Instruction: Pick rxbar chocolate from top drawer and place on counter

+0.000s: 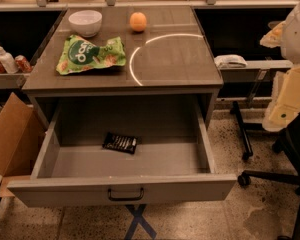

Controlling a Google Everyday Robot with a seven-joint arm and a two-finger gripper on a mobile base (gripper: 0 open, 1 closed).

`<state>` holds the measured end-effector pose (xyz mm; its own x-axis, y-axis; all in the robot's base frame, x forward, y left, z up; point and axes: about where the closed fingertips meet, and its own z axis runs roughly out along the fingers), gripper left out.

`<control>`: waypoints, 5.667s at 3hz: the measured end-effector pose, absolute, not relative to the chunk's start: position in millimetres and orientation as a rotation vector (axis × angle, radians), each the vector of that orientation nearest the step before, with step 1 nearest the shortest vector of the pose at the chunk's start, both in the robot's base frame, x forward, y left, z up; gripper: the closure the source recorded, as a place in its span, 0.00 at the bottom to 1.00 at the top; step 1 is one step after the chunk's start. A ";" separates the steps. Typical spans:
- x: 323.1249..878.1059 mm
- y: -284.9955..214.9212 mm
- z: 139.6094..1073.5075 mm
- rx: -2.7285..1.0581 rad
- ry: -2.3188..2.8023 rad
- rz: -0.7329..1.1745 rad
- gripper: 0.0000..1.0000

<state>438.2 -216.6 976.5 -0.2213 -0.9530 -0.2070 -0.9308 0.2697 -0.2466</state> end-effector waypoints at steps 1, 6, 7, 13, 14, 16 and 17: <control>438.2 -216.6 976.3 -1.724 2.231 -0.099 0.00; 427.2 -178.9 743.3 -1.571 2.163 0.345 0.00; 435.5 -173.8 737.9 -1.573 2.142 0.361 0.00; 531.5 -54.4 688.8 -1.584 2.042 0.447 0.00; 549.4 -34.9 673.0 -1.614 2.019 0.466 0.00; 566.5 11.2 624.2 -1.638 1.984 0.496 0.00; 573.6 34.5 609.5 -1.637 1.958 0.494 0.00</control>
Offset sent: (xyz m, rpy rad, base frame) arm 0.0093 -0.0161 -0.1454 0.1515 0.0851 0.0104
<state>573.6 34.5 609.5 -0.1206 -0.7829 -0.6104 -0.9786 0.1969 -0.0591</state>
